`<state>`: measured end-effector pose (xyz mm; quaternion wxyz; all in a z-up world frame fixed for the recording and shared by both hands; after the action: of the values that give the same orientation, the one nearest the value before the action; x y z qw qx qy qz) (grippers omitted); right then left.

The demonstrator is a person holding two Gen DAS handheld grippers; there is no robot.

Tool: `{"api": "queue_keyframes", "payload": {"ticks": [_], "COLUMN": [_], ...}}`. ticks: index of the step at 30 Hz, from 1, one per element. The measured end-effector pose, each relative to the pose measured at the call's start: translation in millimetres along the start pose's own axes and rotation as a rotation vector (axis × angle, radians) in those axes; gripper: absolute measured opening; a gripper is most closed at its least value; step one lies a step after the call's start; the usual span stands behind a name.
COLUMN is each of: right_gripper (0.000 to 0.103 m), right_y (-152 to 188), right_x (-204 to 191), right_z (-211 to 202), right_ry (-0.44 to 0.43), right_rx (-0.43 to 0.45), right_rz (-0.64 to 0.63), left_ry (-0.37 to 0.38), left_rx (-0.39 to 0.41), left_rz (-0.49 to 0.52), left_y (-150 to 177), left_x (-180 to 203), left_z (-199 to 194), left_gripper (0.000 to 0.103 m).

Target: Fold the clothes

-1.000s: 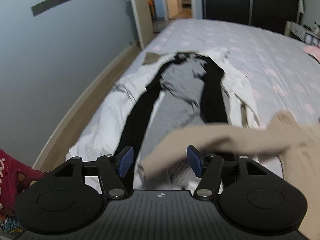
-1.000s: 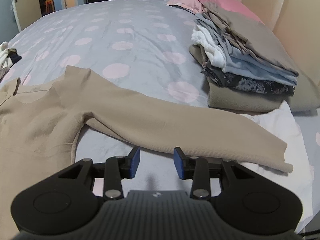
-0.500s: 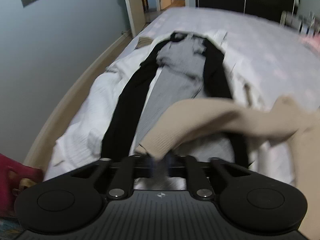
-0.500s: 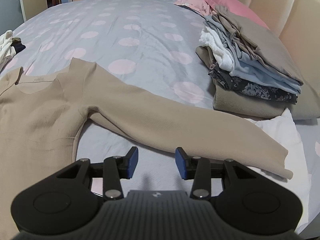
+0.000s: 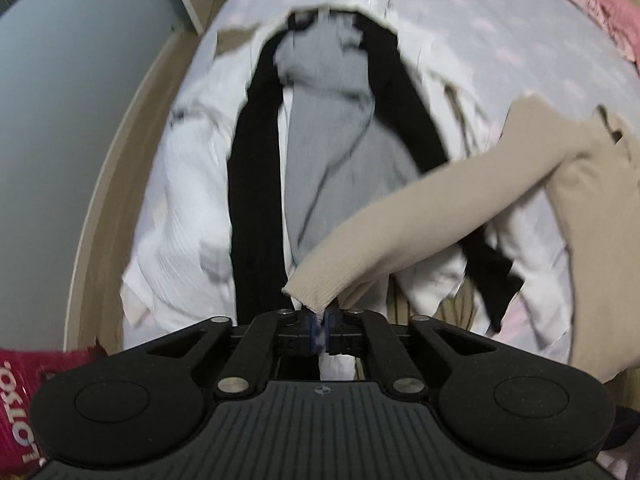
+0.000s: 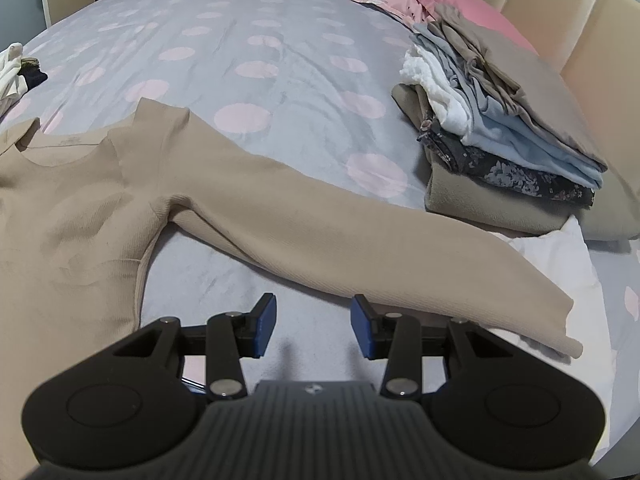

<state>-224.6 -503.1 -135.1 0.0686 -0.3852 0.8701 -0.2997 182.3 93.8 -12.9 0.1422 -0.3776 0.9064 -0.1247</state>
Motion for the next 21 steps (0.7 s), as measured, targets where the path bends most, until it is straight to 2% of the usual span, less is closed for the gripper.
{"api": "queue_keyframes", "payload": {"ticks": [1,3,4,7,8,10,13,15,18,20,21], "right_gripper": [0.045,0.045,0.045,0.045,0.045,0.045,0.045,0.046,0.047,0.049,0.05], "right_y": [0,0,0,1,1,1,0,-1,-5,-7,-8], "right_x": [0,0,0,0,0,-1,-2,-3,-4,-3,-2], "right_z": [0,-1,-1,-1,-1,1,2,2,2,2,2], "right_ry": [0.0,0.002,0.003,0.006,0.007,0.009,0.012,0.01,0.007,0.007,0.008], "right_rx": [0.001,0.003,0.003,0.001,-0.001,-0.005,-0.01,-0.008,-0.003,0.0,-0.001], "right_rz": [-0.001,-0.001,0.001,0.004,0.003,0.001,-0.001,-0.005,-0.001,0.003,0.008], "left_ry": [-0.004,-0.015,-0.015,0.062,0.086,0.102,0.104,0.117,0.115,0.066,0.003], "left_rx": [-0.021,-0.056,-0.051,0.044,0.085,0.166,0.242,0.255,0.28,0.28,0.251], "left_rz": [-0.001,-0.002,0.004,0.022,0.025,0.028,0.015,0.01,0.06,0.087,0.077], "left_y": [5,13,14,9,4,-7,-28,-42,-65,-77,-86], "left_x": [0,0,0,5,7,12,23,34,62,76,80], "left_z": [7,18,17,-5,-14,-29,-37,-29,-17,-12,-8], "left_gripper": [0.012,0.026,0.027,0.035,0.047,0.054,0.056,0.056,0.056,0.056,0.056]}}
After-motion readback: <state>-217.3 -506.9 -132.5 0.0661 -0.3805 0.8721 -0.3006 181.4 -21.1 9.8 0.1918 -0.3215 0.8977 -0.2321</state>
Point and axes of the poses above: each gripper's, at about its wrist camera, not at the fingertips, and z roughly the way its jaws point, x to its right, y to its underside, the point moved 5 cm from there along z, roughly the way its jaws point, and after that the axes turned 3 degrees about z, right-handed, at the moved point
